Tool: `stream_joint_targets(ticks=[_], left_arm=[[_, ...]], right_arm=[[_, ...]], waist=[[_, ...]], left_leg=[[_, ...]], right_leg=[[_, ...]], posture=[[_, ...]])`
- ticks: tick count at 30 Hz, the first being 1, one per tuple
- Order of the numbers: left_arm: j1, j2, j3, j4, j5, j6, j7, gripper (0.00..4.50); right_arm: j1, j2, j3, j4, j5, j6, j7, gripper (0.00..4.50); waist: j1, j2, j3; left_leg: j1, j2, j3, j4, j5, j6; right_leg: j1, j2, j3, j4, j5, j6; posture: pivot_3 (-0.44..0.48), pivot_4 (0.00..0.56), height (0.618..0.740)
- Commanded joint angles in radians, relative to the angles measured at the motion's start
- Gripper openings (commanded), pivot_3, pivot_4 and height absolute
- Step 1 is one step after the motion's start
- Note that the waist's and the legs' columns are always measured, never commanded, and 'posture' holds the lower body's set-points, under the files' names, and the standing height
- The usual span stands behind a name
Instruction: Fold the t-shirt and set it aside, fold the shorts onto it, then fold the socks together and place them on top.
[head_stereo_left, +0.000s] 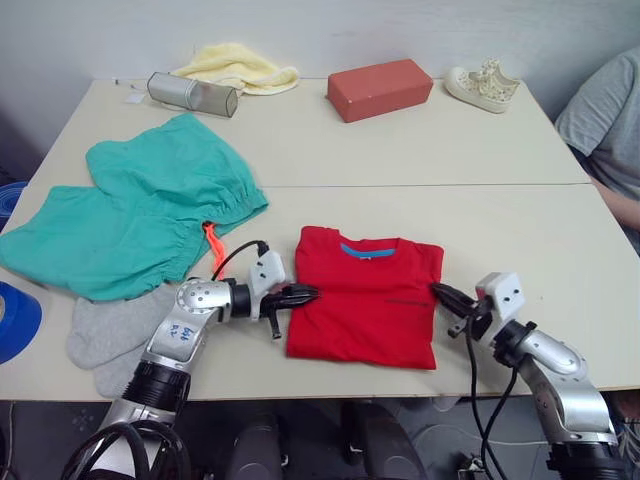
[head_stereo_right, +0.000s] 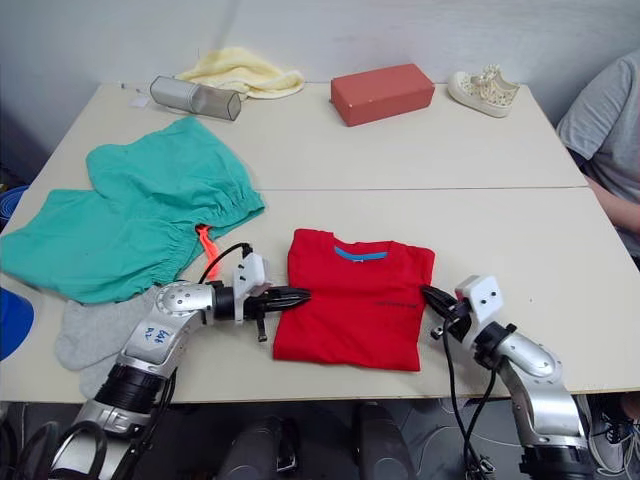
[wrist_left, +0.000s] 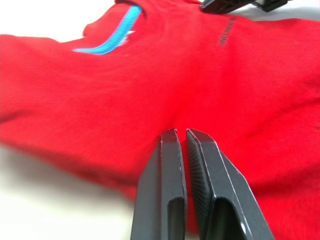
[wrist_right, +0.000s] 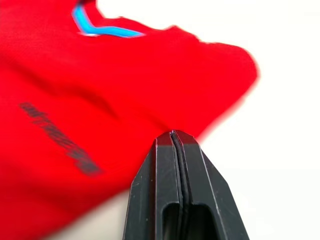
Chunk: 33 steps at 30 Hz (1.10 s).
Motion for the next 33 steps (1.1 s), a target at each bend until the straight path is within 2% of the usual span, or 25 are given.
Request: stream_joint_targets(ticks=[1,3,7,14,20,26,33], left_arm=[[-0.021,0.023,0.055,-0.054,-0.16,0.014,-0.168,0.31],[-0.049,0.02,0.043,-0.043,-0.161,0.008,-0.195,0.31],[-0.136,-0.046,-0.007,0.034,-0.102,-0.024,-0.165,0.31],[-0.23,-0.152,-0.104,0.268,0.075,-0.129,-0.052,0.31],[-0.232,-0.194,-0.094,0.306,0.132,-0.11,0.07,0.31],[-0.162,-0.156,-0.086,0.228,0.131,-0.041,0.076,0.31],[-0.133,-0.132,-0.064,0.182,0.114,-0.023,0.068,0.31]], right_arm=[[-0.026,-0.027,0.015,-0.17,0.09,0.024,0.08,0.0],[-0.05,-0.03,0.056,-0.214,0.09,0.061,0.083,0.0],[-0.118,-0.012,0.164,-0.224,0.02,0.117,0.049,0.0],[-0.161,0.013,0.283,-0.066,-0.117,0.082,0.023,0.0],[-0.167,0.068,0.192,0.041,-0.11,0.041,-0.077,0.0],[-0.189,0.118,0.054,0.092,-0.032,0.075,-0.163,0.0],[-0.226,0.098,-0.032,0.19,-0.044,0.051,-0.221,0.0]], waist=[[0.0,0.001,0.001],[0.002,0.001,0.001],[0.01,0.001,0.001],[0.007,0.001,0.001],[0.006,0.0,0.0],[0.006,0.0,0.0],[0.003,0.0,0.0]], left_leg=[[-0.001,0.0,0.0,0.0,0.0,0.0],[-0.001,0.0,0.0,-0.001,0.0,-0.001],[-0.001,-0.002,-0.001,0.0,0.001,0.0],[-0.006,-0.004,0.0,0.003,0.0,0.0],[-0.005,-0.003,0.0,0.005,0.0,0.001],[-0.004,-0.003,-0.001,0.004,0.0,0.003],[-0.003,-0.003,-0.001,0.003,0.001,0.001]], right_leg=[[-0.001,0.0,0.0,0.0,0.0,0.0],[-0.001,0.001,0.0,0.0,0.0,0.0],[0.0,0.0,-0.002,-0.001,0.0,0.0],[-0.002,-0.001,-0.003,-0.005,0.001,0.002],[0.0,-0.002,-0.004,-0.004,0.002,0.005],[0.001,-0.004,-0.002,-0.003,0.003,0.004],[0.001,-0.003,-0.002,-0.003,0.003,0.004]], posture=[[0.0,0.15,0.74],[0.0,0.15,0.74],[0.0,0.15,0.74],[0.0,0.15,0.74],[0.0,0.15,0.74],[0.0,0.15,0.74],[0.0,0.15,0.74]])
